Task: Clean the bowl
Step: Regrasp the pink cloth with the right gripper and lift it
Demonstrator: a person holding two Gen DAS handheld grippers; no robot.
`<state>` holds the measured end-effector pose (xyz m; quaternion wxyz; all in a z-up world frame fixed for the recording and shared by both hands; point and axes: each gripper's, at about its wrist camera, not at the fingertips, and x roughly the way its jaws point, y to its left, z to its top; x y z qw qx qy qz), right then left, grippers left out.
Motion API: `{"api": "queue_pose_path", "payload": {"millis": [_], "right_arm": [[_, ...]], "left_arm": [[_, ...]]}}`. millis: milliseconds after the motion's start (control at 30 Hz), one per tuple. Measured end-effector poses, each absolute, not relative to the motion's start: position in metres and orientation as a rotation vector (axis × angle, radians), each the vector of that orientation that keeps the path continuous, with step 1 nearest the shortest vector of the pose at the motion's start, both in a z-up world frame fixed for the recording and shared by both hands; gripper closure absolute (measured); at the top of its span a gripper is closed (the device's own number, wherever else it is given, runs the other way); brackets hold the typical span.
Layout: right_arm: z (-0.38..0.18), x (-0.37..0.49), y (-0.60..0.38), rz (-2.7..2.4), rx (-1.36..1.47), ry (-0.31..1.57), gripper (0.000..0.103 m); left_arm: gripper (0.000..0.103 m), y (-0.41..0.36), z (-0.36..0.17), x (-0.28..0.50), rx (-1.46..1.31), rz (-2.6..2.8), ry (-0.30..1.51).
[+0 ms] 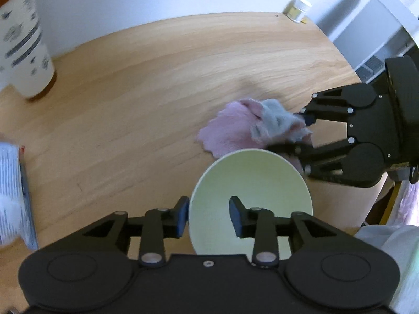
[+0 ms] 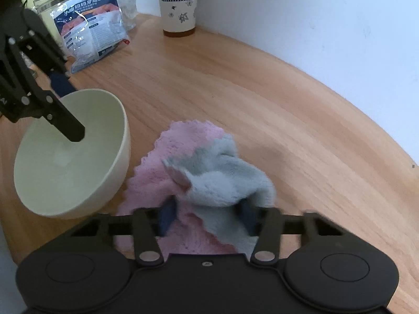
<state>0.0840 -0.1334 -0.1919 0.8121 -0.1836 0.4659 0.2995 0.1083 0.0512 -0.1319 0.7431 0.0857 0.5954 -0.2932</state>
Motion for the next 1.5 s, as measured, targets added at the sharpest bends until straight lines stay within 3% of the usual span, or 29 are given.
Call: {"api": "queue_pose_path", "payload": {"millis": [100, 333, 400, 467, 833, 1200, 1500], "right_arm": [[-0.192, 0.089, -0.136, 0.614, -0.371, 1.015, 0.090], [-0.180, 0.094, -0.159, 0.570, -0.166, 1.075, 0.092], [-0.173, 0.096, -0.170, 0.554, -0.088, 1.083, 0.092], [-0.166, 0.102, -0.181, 0.542, 0.002, 1.093, 0.092], [-0.161, 0.116, -0.193, 0.589, 0.210, 1.131, 0.092], [-0.148, 0.165, -0.148, 0.689, 0.387, 1.197, 0.092], [-0.174, 0.182, -0.094, 0.807, 0.354, 1.439, 0.092]], "left_arm": [[0.068, 0.047, -0.137, 0.115, 0.198, -0.673, 1.332], [0.068, 0.044, -0.145, 0.121, 0.228, -0.730, 1.345], [0.075, 0.044, -0.146, 0.120, 0.241, -0.738, 1.328], [0.090, 0.046, -0.146, 0.119, 0.256, -0.727, 1.315], [0.097, 0.051, -0.131, 0.092, 0.300, -0.688, 1.158], [0.097, 0.050, -0.124, 0.064, 0.307, -0.604, 1.005], [0.097, 0.046, -0.120, 0.049, 0.324, -0.562, 0.951]]}}
